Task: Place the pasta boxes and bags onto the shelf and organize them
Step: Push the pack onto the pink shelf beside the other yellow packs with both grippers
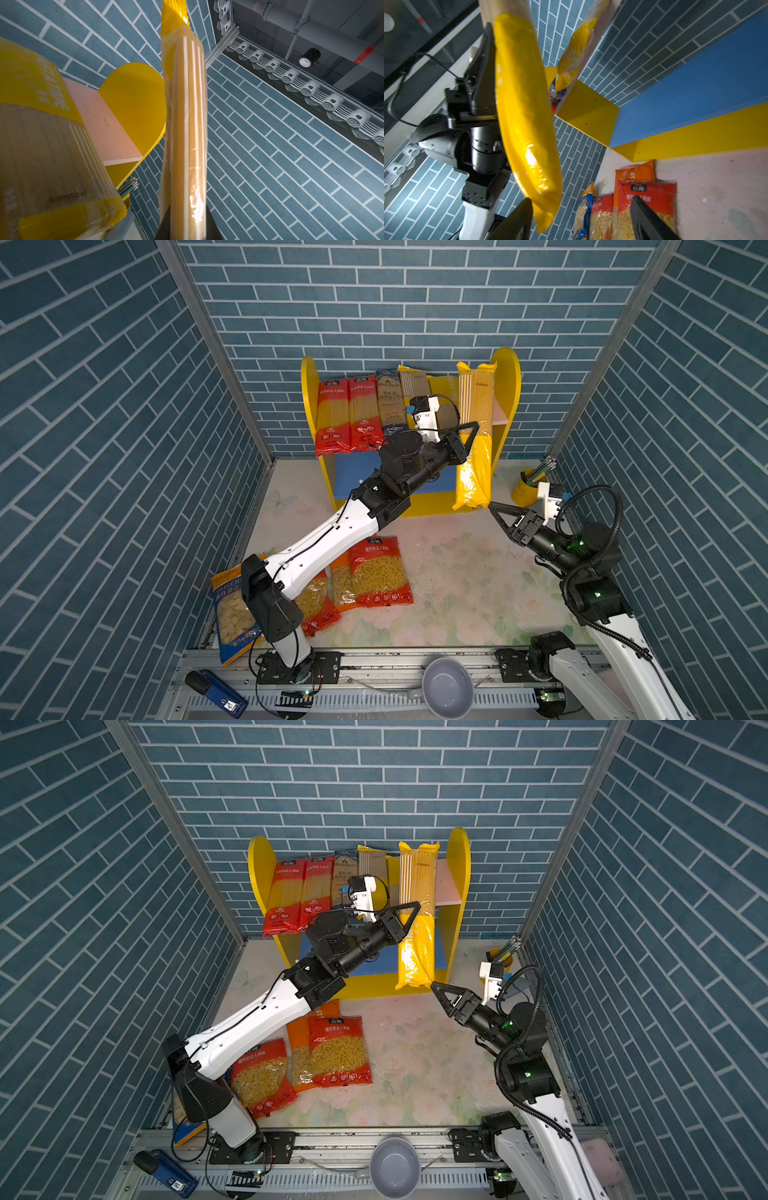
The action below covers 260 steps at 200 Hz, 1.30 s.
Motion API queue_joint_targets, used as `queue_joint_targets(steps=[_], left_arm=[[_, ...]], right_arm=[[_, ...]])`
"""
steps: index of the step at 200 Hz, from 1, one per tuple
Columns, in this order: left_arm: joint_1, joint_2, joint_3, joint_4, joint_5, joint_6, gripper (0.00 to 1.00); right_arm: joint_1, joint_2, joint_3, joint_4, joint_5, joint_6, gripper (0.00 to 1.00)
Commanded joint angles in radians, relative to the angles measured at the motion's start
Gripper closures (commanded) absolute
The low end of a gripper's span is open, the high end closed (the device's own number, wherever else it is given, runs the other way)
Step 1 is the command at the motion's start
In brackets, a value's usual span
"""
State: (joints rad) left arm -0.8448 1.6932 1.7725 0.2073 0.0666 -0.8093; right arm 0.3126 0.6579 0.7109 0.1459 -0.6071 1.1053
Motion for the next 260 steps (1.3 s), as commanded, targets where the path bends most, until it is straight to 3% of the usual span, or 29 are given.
queue_joint_targets(steps=[1,55,125,168,198,228,260], left_arm=[[0.0,-0.005,0.062,0.182,-0.067,-0.042,1.0],[-0.009,0.009,0.06,0.217,-0.144,-0.065,1.0],[-0.014,0.072,0.169,0.139,-0.13,-0.109,1.0],[0.001,0.132,0.259,0.079,-0.164,-0.11,1.0],[0.022,0.201,0.373,0.0,-0.171,-0.109,1.0],[0.042,0.301,0.554,-0.139,-0.182,-0.109,0.91],[0.057,0.383,0.709,-0.288,-0.176,-0.076,0.72]], right_arm=[[0.068,0.003,-0.034,0.189,0.146,0.061,0.25],[0.196,0.127,-0.037,0.331,0.319,0.047,0.24],[0.223,0.279,0.057,0.485,0.405,0.042,0.26],[0.223,0.296,0.135,0.475,0.47,0.031,0.39],[0.222,0.295,0.221,0.368,0.573,-0.025,0.52],[0.215,0.327,0.322,0.269,0.631,-0.084,0.67],[0.193,0.377,0.443,0.129,0.67,-0.118,0.81]])
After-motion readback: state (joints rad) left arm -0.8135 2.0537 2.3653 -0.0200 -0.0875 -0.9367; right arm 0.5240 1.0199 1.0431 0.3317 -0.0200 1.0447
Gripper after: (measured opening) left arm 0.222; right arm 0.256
